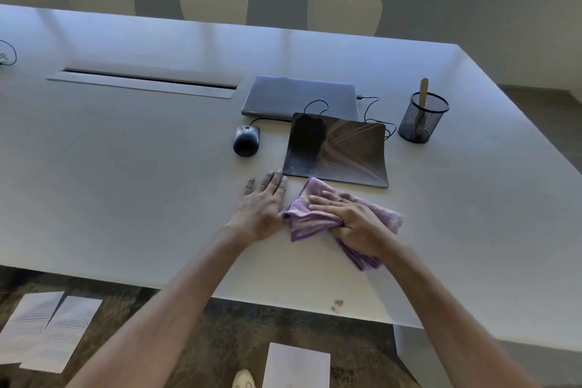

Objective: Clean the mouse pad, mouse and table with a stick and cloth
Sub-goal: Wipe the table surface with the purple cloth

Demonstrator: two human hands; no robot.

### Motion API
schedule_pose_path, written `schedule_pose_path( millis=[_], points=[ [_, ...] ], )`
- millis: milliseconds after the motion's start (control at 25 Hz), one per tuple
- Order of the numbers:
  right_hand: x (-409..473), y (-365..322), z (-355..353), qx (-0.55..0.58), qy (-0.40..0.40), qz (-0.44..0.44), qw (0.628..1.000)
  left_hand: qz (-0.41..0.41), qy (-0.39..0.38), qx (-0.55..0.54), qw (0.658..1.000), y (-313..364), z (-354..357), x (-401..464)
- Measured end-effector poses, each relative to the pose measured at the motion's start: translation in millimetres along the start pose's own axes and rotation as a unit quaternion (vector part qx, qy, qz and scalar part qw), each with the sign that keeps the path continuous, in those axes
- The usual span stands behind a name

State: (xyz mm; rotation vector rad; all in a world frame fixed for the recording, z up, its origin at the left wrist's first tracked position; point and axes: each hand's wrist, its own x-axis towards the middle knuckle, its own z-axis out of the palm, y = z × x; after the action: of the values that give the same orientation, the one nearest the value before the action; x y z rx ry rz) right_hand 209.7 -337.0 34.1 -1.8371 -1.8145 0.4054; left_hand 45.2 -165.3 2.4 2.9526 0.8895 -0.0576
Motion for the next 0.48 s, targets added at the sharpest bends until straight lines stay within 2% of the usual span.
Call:
schedule_pose_path(
  millis=[320, 480],
  points=[
    [-47, -30, 19, 0.02, -0.119, -0.103, 0.987, -0.011, 0.018, -0.03, 0.999, 1, 6, 3],
    [-69, -48, 22, 0.023, -0.139, -0.127, 0.982, -0.012, 0.02, -0.032, 0.999, 0, 6, 3]
  ],
)
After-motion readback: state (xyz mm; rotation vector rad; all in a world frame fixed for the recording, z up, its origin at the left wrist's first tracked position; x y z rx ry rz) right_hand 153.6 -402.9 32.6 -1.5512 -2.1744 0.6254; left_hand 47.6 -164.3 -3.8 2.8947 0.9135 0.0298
